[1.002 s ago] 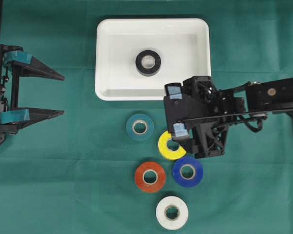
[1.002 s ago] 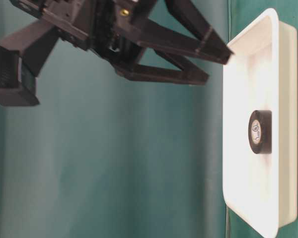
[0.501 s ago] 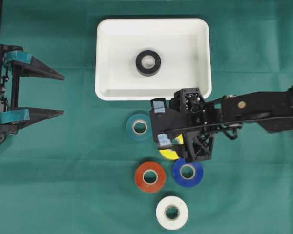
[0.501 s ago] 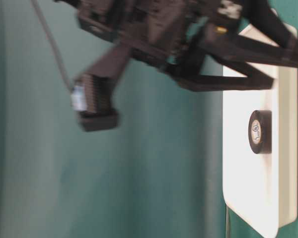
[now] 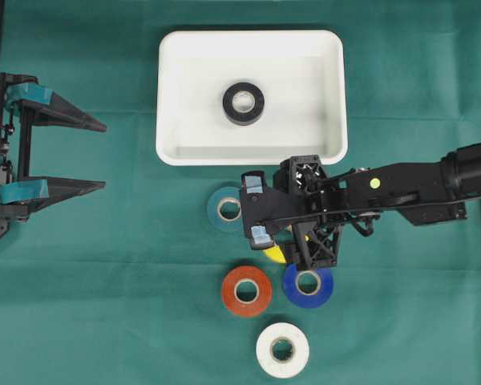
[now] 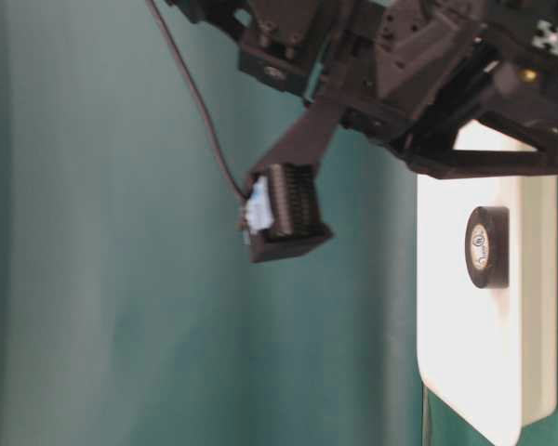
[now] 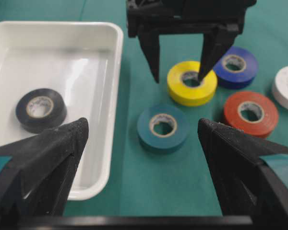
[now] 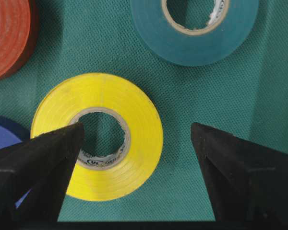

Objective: Pick up the tape from a random location and place it into the white case.
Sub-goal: 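Close the right gripper on the yellow roll and lift it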

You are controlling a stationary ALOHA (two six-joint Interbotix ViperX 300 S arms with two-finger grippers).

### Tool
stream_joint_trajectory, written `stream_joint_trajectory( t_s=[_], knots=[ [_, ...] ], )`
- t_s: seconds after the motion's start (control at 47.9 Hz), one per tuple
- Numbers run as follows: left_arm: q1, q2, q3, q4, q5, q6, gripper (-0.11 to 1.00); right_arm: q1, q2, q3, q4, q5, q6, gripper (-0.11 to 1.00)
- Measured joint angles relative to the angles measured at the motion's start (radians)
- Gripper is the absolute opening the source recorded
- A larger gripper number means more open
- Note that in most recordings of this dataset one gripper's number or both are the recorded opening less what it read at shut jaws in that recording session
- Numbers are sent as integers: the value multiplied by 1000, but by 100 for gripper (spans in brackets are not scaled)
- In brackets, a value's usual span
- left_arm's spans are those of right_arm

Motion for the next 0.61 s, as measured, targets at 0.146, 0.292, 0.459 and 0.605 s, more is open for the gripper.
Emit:
stream_joint_trajectory(
  t_s=[0.146, 0.292, 0.459, 0.605],
  knots=[
    [-2, 0, 2, 0, -2, 0, 95, 0, 20, 0, 0, -8, 0, 92],
    [-2, 0, 0, 0, -2, 0, 95, 0, 29, 0, -2, -15, 0, 92],
    [-2, 0, 2, 0, -3, 0, 95, 0, 31, 2, 0, -17, 0, 91],
    [-2, 0, 0, 2, -2, 0, 95, 0, 31, 2, 0, -20, 0, 86]
  ],
)
